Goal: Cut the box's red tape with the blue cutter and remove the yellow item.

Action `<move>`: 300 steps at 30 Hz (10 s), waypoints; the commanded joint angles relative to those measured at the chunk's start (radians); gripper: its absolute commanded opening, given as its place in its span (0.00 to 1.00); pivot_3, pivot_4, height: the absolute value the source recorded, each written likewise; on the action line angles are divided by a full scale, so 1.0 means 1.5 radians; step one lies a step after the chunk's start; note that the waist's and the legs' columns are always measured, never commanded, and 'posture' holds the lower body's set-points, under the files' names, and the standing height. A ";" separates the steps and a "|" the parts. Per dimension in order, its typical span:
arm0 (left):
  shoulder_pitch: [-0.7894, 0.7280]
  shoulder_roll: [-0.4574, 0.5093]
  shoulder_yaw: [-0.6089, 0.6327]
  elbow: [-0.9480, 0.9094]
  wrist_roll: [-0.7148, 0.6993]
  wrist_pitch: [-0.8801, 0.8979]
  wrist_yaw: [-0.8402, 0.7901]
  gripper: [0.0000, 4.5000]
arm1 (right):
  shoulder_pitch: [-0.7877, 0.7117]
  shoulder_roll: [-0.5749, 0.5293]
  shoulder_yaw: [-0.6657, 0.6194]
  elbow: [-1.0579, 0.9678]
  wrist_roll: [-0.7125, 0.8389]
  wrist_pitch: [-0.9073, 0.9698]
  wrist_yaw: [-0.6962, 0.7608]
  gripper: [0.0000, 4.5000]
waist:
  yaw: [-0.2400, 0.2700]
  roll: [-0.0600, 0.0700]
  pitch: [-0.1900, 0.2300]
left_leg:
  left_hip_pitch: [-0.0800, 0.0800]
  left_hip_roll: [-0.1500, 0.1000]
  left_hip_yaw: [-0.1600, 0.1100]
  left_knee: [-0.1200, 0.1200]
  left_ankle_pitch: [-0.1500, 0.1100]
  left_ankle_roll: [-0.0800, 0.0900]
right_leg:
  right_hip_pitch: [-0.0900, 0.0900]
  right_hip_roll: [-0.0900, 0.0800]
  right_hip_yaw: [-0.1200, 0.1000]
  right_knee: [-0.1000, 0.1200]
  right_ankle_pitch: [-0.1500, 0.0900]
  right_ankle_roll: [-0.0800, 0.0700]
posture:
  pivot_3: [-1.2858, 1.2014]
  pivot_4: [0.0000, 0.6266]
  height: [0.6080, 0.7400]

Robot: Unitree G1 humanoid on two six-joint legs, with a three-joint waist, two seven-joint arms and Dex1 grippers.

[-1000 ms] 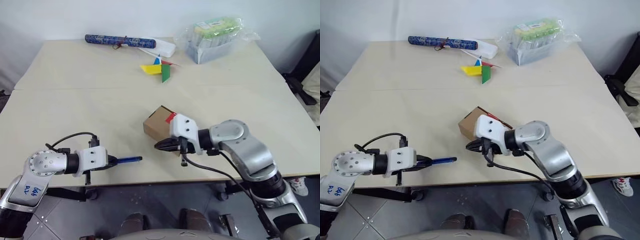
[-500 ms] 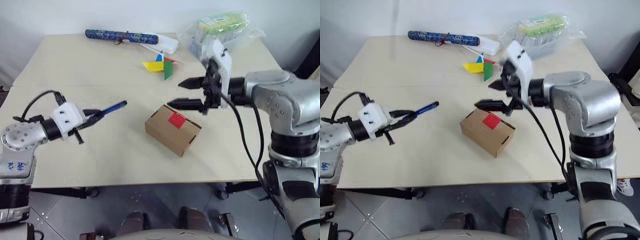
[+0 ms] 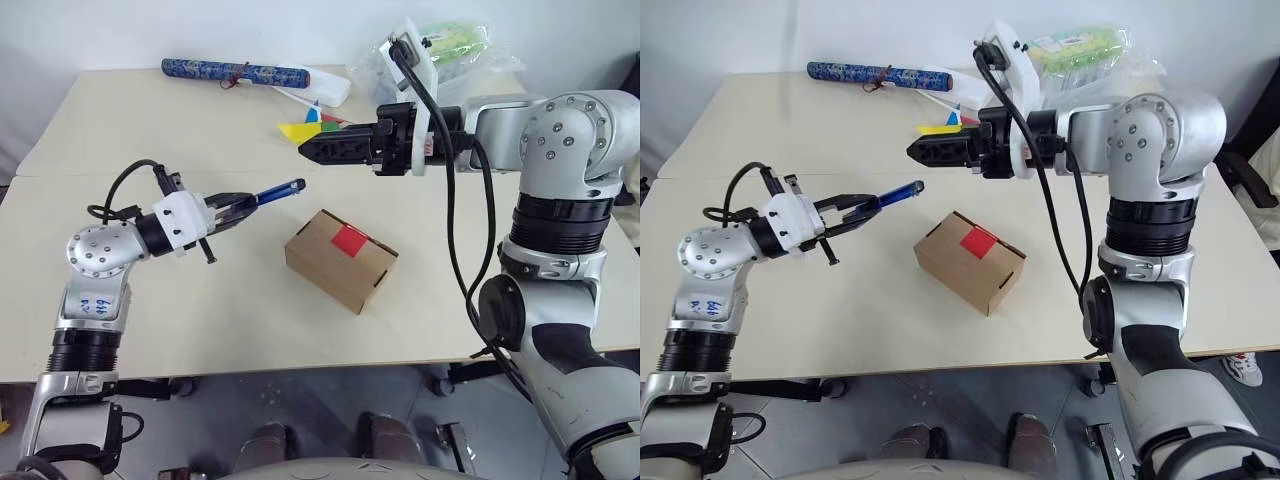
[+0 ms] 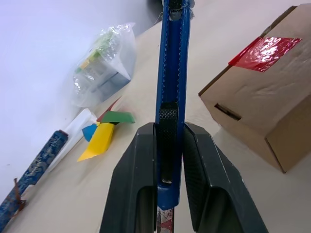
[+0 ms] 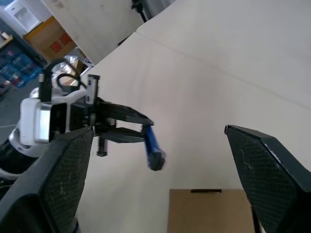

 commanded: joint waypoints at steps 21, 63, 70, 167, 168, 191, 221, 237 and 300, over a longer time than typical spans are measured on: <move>-0.036 -0.012 -0.020 -0.003 -0.006 -0.033 0.001 0.09 | 0.004 -0.001 0.117 0.085 0.014 -0.054 0.016 0.96 | -0.002 0.000 0.000 | 0.000 0.000 0.000 0.000 0.000 0.000 | 0.000 0.000 0.000 0.000 0.000 0.000 | 0.52 0.24 1.00; 0.024 0.079 0.120 -0.102 -0.208 0.428 -0.033 1.00 | 0.022 -0.164 0.086 -0.022 0.032 -0.076 0.028 0.04 | 0.005 -0.001 0.000 | -0.001 0.000 -0.002 0.001 0.000 0.000 | 0.000 0.000 0.000 0.000 0.000 0.000 | 0.52 0.24 1.00; -0.023 0.076 0.024 -0.162 -0.208 0.624 -0.002 0.66 | 0.097 -0.284 0.091 -0.128 0.032 -0.104 0.055 0.04 | 0.003 -0.001 0.000 | -0.001 0.000 -0.003 0.001 0.000 0.000 | 0.000 0.000 0.000 0.000 0.000 0.000 | 0.52 0.24 1.00; -0.282 -0.067 -0.272 0.052 0.038 0.649 -0.215 0.00 | 0.266 -0.285 0.068 -0.323 0.076 -0.099 -0.077 0.04 | 0.020 -0.002 0.001 | -0.002 0.001 0.000 0.009 0.000 0.000 | 0.000 0.001 0.003 0.003 0.000 0.000 | 0.52 0.24 1.00; -0.282 -0.067 -0.271 0.051 0.038 0.649 -0.215 0.00 | 0.270 -0.287 0.071 -0.323 0.074 -0.101 -0.076 0.04 | 0.020 -0.002 0.001 | -0.002 0.001 0.000 0.009 0.000 0.000 | 0.000 0.001 0.003 0.004 0.000 0.000 | 0.52 0.24 1.00; -0.278 -0.065 -0.268 0.040 0.035 0.658 -0.213 0.00 | 0.320 -0.323 0.072 -0.313 0.056 -0.125 -0.075 0.04 | 0.020 -0.002 0.001 | -0.002 0.001 0.000 0.010 0.000 0.000 | 0.000 0.001 0.003 0.004 0.000 0.000 | 0.52 0.24 1.00; -0.291 -0.064 -0.321 0.048 0.067 0.716 -0.213 0.00 | 0.220 -0.394 0.165 -0.314 0.071 -0.049 0.007 0.04 | 0.020 -0.002 0.001 | -0.002 0.001 0.000 0.011 0.000 0.000 | 0.001 0.001 0.003 0.004 0.000 0.000 | 0.52 0.24 1.00; -0.296 -0.067 -0.327 0.049 0.068 0.743 -0.202 0.00 | 0.191 -0.448 0.256 -0.289 0.042 -0.064 0.085 0.04 | 0.021 -0.002 0.000 | -0.001 0.001 0.000 0.011 0.000 0.000 | 0.002 0.000 0.003 0.004 0.000 0.000 | 0.52 0.24 1.00; -0.292 -0.110 -0.333 0.080 0.092 0.754 -0.131 0.00 | 0.049 -0.524 0.404 -0.273 0.051 0.051 0.217 0.04 | 0.037 -0.002 0.000 | 0.000 0.000 -0.007 0.012 0.000 0.001 | 0.005 -0.001 0.003 0.003 0.000 0.000 | 0.52 0.24 1.00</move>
